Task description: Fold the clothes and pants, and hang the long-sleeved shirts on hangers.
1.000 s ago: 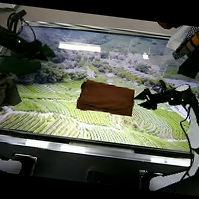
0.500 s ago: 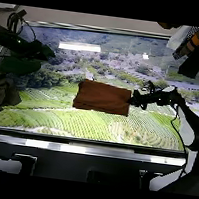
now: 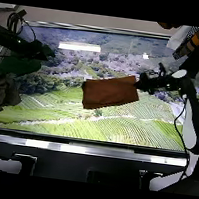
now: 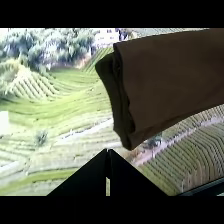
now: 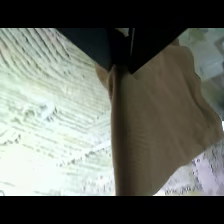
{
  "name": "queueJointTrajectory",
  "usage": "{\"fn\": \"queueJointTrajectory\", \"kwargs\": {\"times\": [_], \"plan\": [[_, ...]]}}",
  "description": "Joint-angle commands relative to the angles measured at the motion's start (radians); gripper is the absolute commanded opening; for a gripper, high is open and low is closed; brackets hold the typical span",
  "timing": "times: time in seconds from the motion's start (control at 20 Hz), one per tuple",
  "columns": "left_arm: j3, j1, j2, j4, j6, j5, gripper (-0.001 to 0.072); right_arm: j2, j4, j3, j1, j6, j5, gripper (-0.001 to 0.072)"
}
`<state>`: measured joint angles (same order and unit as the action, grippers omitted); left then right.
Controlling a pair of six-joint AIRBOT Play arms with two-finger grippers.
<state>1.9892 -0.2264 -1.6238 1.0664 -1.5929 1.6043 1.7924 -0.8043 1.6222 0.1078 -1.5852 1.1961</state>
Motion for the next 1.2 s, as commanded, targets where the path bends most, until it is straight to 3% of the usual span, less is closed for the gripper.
{"fn": "queueJointTrajectory", "kwargs": {"times": [0.0, 0.4, 0.7, 0.85, 1.0, 1.15], "plan": [[0.000, -0.001, 0.000, 0.000, 0.000, 0.000, 0.0014, -0.003, -0.127, 0.173, 0.056, -0.179, 0.010, 0.0028], [0.000, -0.001, 0.000, 0.000, 0.000, 0.000, 0.0014, -0.009, -0.206, 0.389, 0.301, -0.341, 0.058, 0.0028], [0.000, -0.001, 0.000, 0.000, 0.000, 0.004, 0.0014, -0.080, -0.401, 0.389, 0.495, -0.523, 0.143, 0.0028], [0.000, -0.001, 0.001, 0.000, 0.000, 0.014, 0.0014, -0.100, -0.455, 0.389, 0.605, -0.536, 0.283, 0.0028], [0.000, -0.005, 0.001, 0.000, 0.000, 0.038, 0.0015, -0.112, -0.610, 0.388, 0.674, -0.527, 0.428, 0.0027], [0.000, -0.005, 0.001, 0.000, 0.000, 0.042, 0.0014, -0.114, -0.786, 0.367, 0.685, -0.439, 0.533, 0.0029]]}}
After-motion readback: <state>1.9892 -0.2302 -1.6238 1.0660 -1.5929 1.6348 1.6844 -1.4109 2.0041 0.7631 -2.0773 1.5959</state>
